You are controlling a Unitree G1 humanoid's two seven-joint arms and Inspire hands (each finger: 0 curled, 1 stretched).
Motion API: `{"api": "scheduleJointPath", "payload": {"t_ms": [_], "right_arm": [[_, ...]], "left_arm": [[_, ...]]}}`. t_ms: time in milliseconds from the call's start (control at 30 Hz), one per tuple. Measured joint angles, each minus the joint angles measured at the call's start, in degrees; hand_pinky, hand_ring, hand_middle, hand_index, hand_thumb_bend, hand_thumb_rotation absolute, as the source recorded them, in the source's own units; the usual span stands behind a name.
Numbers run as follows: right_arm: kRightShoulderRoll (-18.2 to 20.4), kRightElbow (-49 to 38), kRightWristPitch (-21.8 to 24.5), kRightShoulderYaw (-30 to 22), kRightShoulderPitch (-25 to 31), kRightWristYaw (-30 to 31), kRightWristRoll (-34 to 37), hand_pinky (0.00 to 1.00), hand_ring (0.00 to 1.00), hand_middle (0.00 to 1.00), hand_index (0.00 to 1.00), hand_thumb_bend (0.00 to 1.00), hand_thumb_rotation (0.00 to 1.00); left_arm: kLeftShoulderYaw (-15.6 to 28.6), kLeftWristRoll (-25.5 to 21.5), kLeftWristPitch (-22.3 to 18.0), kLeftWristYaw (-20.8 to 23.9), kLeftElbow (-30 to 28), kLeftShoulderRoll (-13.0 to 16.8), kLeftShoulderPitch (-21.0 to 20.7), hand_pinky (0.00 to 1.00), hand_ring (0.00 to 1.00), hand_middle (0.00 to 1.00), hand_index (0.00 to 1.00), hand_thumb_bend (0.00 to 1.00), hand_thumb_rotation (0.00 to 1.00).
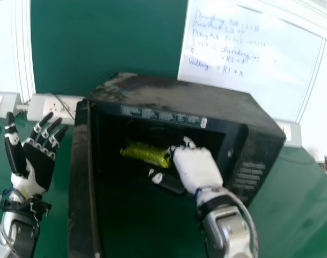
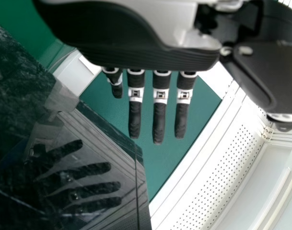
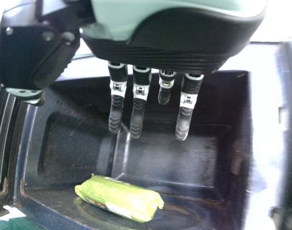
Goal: Put biscuit inside oven
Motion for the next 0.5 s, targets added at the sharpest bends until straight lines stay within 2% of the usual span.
{"api": "scheduleJointPath", "payload": {"t_ms": [100,267,500], "right_arm": [[0.03,-1.41,-1.71,-2.19,3.26,-2.91,0.84,0.58,0.64,0.67,0.68,0.79,0.35],[0.77,-3.60,-4.99,-6.60,9.72,-9.45,5.27,0.60,0.67,0.70,0.71,0.79,0.34],[1.40,-4.51,-7.56,-11.70,14.11,-13.08,11.81,0.61,0.69,0.71,0.72,0.76,0.38]], "left_arm": [[0.02,-0.12,-0.08,-0.08,0.17,-0.15,-0.02,0.74,0.71,0.72,0.74,0.84,0.35],[0.03,0.06,-0.13,-0.03,0.21,-0.20,-0.04,0.75,0.72,0.73,0.76,0.84,0.36],[0.13,-0.03,-0.11,-0.02,0.21,-0.12,-0.05,0.75,0.72,0.72,0.75,0.84,0.35]]}}
